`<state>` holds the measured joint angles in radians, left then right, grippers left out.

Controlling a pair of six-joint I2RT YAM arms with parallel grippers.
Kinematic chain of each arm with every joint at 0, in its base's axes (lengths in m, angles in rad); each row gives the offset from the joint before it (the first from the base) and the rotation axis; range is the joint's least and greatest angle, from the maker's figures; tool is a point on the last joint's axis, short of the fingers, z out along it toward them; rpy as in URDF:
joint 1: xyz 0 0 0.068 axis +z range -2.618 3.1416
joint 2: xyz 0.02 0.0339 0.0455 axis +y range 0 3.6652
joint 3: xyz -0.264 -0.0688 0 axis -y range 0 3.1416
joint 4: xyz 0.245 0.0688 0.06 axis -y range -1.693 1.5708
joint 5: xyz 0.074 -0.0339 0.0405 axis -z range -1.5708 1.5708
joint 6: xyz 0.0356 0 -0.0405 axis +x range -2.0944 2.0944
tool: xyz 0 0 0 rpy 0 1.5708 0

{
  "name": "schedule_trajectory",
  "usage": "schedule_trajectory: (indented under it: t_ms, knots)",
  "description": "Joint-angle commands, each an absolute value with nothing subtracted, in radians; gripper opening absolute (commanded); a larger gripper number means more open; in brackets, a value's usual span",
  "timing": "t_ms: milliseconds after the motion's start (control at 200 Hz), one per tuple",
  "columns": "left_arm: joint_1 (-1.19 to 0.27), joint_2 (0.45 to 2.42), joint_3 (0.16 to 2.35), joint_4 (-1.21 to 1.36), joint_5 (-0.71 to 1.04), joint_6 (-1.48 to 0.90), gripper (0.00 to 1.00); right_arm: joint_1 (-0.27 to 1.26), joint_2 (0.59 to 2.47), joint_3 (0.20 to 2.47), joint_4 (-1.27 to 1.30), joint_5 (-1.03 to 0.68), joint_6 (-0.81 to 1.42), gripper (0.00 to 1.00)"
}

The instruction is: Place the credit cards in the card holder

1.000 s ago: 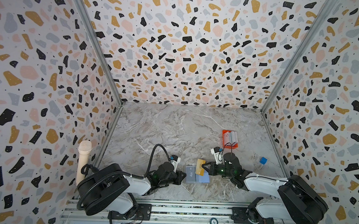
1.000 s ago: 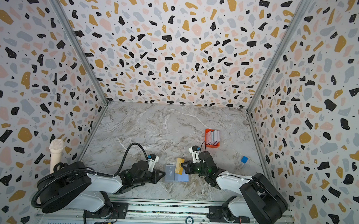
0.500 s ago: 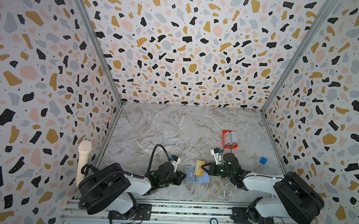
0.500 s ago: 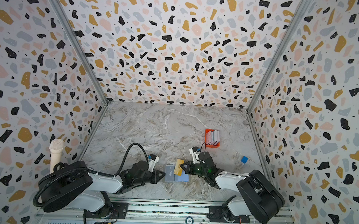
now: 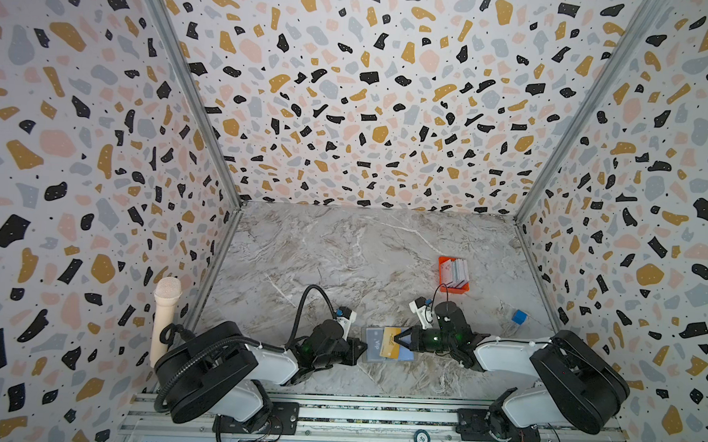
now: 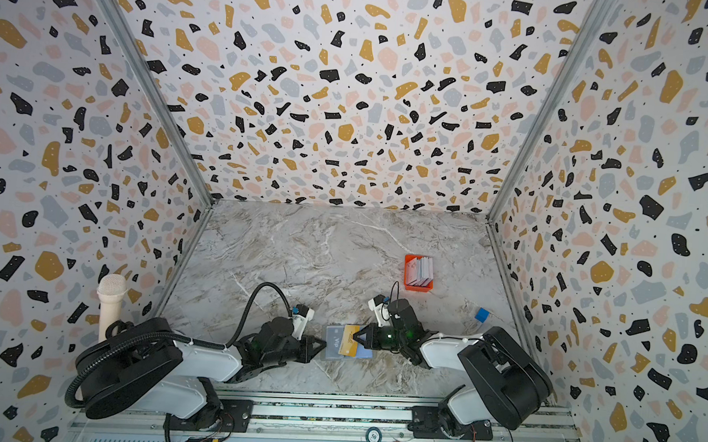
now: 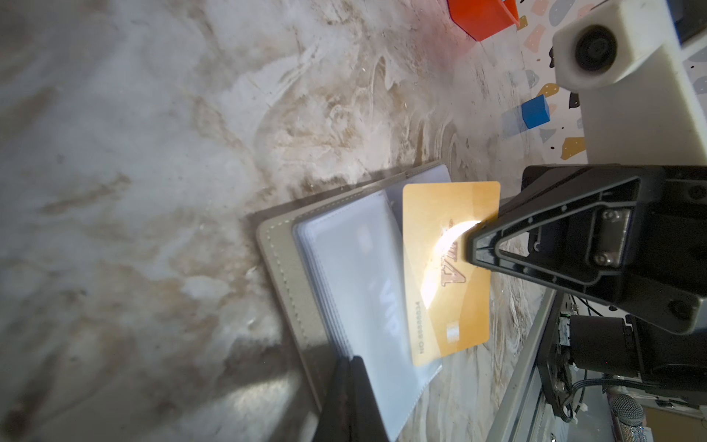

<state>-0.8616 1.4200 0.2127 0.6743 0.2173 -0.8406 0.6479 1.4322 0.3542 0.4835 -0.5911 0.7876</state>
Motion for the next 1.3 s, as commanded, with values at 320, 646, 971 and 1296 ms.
schedule_trajectory:
  t_ms: [320, 646, 971, 1296]
  knots:
    - [-0.867, 1.440, 0.225, 0.692, 0.236, -0.827, 0.00, 0.637, 1.467, 0.426, 0.302, -0.605, 0.727, 0.00]
    - [-0.869, 1.440, 0.231, 0.690, 0.237, -0.825, 0.00, 0.628, 1.475, 0.423, 0.288, -0.626, 0.746, 0.00]
    - [-0.867, 1.445, 0.237, 0.687, 0.239, -0.825, 0.00, 0.627, 1.531, 0.460, 0.255, -0.671, 0.720, 0.00]
    - [-0.868, 1.458, 0.244, 0.682, 0.235, -0.827, 0.00, 0.628, 1.562, 0.488, 0.232, -0.673, 0.695, 0.00]
